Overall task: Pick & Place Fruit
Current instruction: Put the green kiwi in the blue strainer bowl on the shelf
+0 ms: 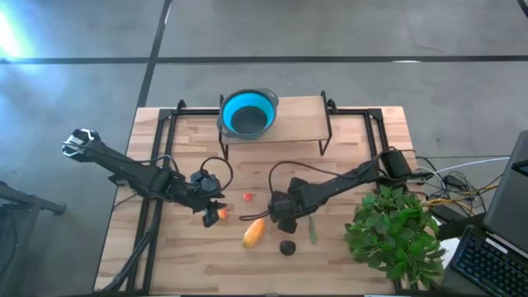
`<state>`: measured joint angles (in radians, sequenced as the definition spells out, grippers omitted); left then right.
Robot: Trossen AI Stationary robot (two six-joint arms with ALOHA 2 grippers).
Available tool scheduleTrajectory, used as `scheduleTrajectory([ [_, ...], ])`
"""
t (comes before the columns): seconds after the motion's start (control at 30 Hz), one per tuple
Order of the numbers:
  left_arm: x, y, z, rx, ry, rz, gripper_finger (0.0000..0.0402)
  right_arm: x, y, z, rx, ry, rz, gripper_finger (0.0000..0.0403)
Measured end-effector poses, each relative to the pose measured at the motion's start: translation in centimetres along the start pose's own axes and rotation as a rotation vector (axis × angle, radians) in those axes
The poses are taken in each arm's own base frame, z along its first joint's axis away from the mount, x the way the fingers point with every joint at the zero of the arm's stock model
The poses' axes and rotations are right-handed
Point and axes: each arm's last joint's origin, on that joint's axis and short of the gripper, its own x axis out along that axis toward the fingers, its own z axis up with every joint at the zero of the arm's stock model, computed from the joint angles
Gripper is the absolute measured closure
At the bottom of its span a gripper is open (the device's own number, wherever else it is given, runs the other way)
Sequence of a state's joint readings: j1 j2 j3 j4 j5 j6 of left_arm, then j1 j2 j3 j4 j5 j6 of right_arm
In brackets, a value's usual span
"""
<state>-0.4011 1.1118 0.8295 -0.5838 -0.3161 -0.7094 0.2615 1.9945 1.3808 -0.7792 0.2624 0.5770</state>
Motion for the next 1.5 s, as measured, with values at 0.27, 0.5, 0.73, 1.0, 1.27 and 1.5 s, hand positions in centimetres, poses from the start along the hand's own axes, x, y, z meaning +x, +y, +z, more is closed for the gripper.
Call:
scheduleTrajectory([
  [0.27,0.0,0.0,0.0,0.001,0.005,-0.001,0.0245,-0.2,-0.2,0.1,0.004,0.001,0.006,0.0226],
  [0.5,0.0,0.1,-0.2,0.001,0.019,0.005,0.0245,-3.4,-1.0,0.4,0.020,-0.063,0.051,0.0227],
  [0.73,0.0,0.1,-0.1,-0.002,0.015,0.002,0.0245,-8.6,-2.5,0.5,0.049,-0.190,0.131,0.0221],
  [1.0,0.0,0.1,-0.1,0.027,0.014,0.002,0.0243,-14.4,-4.7,0.1,0.062,-0.359,0.216,0.0226],
  [1.27,0.5,0.7,-0.4,-0.040,0.018,0.039,0.0169,-17.3,-6.2,-0.4,0.101,-0.486,0.202,0.0220],
  [1.5,0.9,1.1,0.2,-0.127,-0.049,0.057,0.0105,-17.3,-5.9,0.0,0.059,-0.525,0.196,0.0219],
])
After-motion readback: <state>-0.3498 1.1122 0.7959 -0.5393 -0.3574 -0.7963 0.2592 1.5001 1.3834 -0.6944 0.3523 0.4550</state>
